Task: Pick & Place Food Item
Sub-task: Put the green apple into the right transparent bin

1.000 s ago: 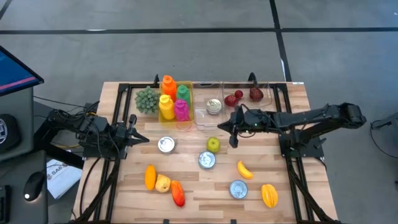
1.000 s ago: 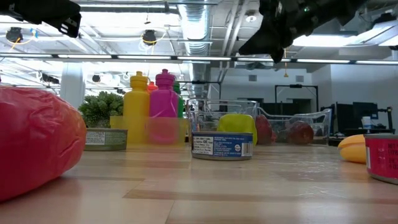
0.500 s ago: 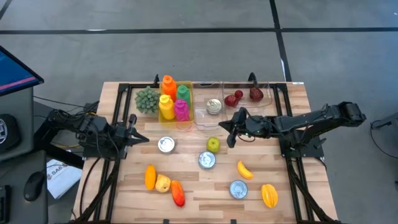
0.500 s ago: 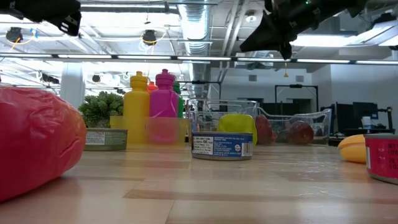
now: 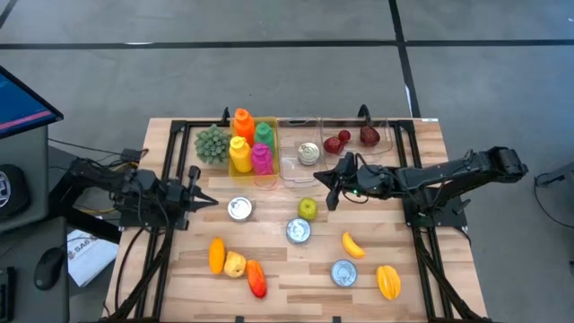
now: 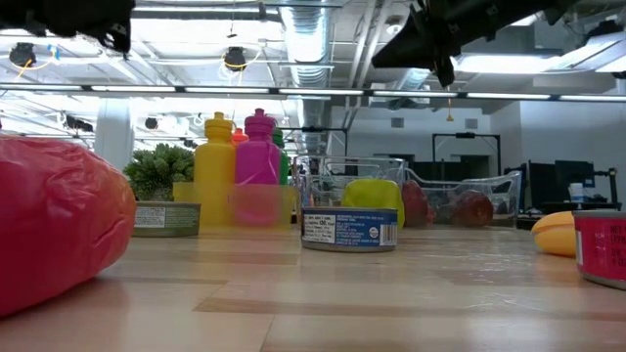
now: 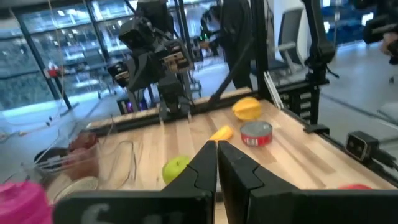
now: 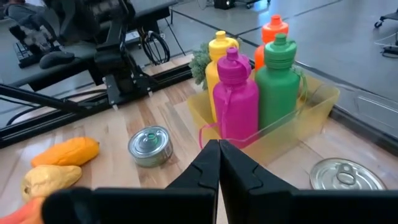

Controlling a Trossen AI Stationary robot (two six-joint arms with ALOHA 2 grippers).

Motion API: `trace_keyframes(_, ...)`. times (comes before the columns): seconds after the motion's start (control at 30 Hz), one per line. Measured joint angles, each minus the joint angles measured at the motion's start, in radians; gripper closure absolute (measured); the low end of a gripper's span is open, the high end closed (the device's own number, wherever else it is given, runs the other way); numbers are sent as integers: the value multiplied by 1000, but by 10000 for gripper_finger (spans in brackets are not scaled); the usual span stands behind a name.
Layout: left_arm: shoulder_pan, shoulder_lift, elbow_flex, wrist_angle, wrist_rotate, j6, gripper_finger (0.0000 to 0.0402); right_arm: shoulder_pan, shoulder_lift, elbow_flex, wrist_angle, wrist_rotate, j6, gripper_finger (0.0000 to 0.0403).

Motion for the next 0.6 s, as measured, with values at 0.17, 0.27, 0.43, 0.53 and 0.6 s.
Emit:
trace_keyframes(0.17, 0, 14, -158, 277, 0, 4, 399, -5, 0, 0, 16, 0, -1, 402)
trace_keyframes(0.27, 0, 14, -176, 275, 0, 26, 399, -19, 0, 0, 26, 0, -1, 402)
trace_keyframes(0.43, 0, 7, -176, 199, 6, 71, 399, -45, 0, 0, 103, 0, -1, 402)
trace_keyframes(0.53, 0, 8, -176, 151, 16, 126, 399, -61, 0, 0, 155, 0, -2, 402)
trace_keyframes(0.6, 0, 8, -176, 161, 40, 151, 399, -72, 5, 0, 187, 4, -20, 402)
